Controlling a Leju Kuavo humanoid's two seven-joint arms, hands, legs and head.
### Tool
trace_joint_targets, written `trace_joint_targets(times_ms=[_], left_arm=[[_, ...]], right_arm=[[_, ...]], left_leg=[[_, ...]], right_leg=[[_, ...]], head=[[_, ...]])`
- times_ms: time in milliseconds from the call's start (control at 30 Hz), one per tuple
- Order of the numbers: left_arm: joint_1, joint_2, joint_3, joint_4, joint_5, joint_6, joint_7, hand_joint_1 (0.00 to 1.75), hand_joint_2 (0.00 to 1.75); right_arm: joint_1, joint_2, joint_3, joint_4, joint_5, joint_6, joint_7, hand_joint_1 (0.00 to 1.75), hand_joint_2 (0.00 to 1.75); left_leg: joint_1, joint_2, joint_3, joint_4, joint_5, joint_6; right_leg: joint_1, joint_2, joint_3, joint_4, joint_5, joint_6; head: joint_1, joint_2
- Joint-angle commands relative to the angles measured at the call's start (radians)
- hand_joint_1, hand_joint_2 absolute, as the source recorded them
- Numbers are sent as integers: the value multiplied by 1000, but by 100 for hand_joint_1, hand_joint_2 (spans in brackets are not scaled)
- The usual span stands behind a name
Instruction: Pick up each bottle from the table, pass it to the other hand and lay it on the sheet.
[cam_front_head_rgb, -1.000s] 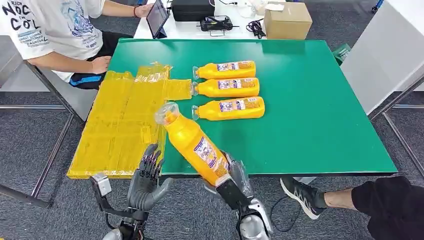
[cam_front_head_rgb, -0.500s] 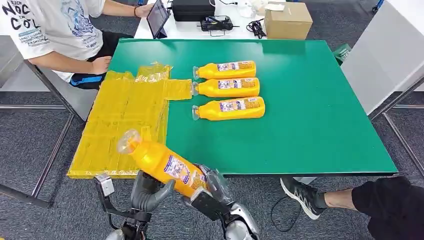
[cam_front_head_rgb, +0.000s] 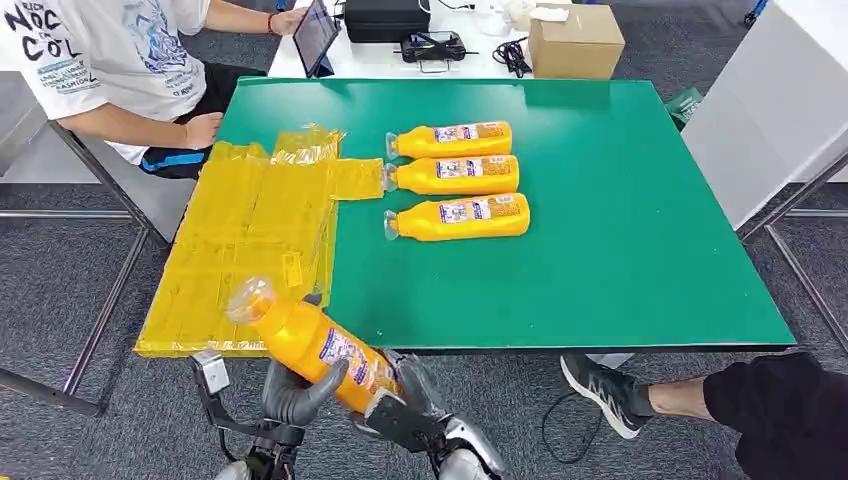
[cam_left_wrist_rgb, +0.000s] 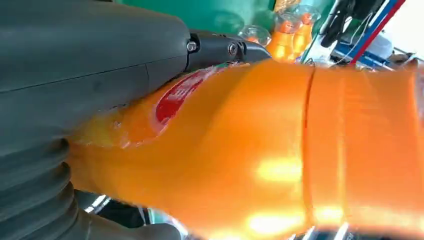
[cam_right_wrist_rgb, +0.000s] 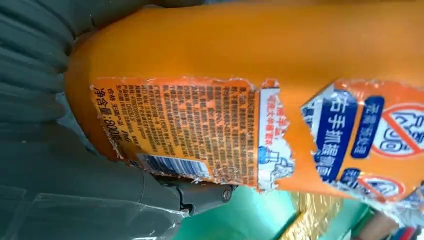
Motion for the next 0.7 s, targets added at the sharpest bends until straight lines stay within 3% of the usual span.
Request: trace_joint_targets(times_ms=[33,533,567,600,700], left_arm=[[-32,31,-54,74,10,-12,-1,0,175],[-45,58,-121,94,49,-48,-28,0,175],[-44,58,-120,86,54,-51,-35,75,175],[-45,61,-121,75,71,-68,-45,175,175],[-53,63,-123,55,109,-116,-62,175,175]], right_arm=[[-40,23,105,150,-13,-1,-13,175,175],[-61,23,150,154,-52,11,-18,175,175],[-62,23,151,154,-55,11,-18,175,175],[-62,21,156,153,-59,13,-17,175,175],[-75,27,157,154,-62,20,-15,171,175]], left_leg=[[1,2,7,-1,-2,-2],[1,1,6,-1,-3,-2],[0,1,4,-1,-2,-1],[1,0,3,-1,-1,-1],[1,1,3,0,-1,-1]], right_leg=[[1,1,6,-1,-2,-2],[1,1,6,-1,-2,-2],[1,1,4,0,-2,-2],[1,0,3,-1,-1,-2],[1,1,3,0,-1,-2]], head=[[0,0],[0,0],[0,0],[0,0],[0,0]])
